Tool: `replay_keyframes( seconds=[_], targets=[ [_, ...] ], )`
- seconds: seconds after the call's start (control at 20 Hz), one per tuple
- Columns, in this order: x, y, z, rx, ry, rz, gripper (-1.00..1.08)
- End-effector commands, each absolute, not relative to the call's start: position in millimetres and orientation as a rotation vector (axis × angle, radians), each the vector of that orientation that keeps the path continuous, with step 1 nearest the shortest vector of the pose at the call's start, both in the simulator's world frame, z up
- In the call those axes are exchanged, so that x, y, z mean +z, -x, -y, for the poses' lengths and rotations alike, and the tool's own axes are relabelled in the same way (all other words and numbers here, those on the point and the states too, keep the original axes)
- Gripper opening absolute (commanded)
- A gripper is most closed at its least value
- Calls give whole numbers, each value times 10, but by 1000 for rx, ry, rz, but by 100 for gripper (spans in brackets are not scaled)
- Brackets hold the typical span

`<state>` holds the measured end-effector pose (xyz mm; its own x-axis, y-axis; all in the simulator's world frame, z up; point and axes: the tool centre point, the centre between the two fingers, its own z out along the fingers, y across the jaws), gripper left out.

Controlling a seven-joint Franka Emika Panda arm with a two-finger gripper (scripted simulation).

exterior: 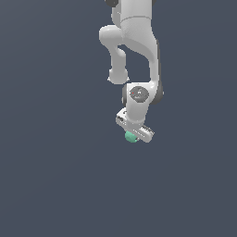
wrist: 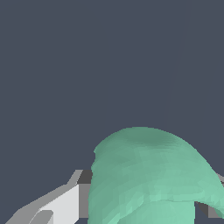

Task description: Pick up the object and move it to a goal position.

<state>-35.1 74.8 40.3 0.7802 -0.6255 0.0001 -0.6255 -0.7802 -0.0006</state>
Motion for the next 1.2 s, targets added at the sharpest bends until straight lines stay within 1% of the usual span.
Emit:
replay_keyframes(
  seconds=[0.0, 0.35, 0.6, 0.85, 1.15],
  targets=[
    [396, 351, -742, 0, 2964, -1043, -100],
    [413, 349, -736, -1, 2963, -1042, -100],
    [531, 350, -652, -1, 2963, -1042, -100],
    [787, 350, -465, 0, 2962, -1043, -100],
    [1278, 348, -111, 0, 2962, -1043, -100]
  ],
)
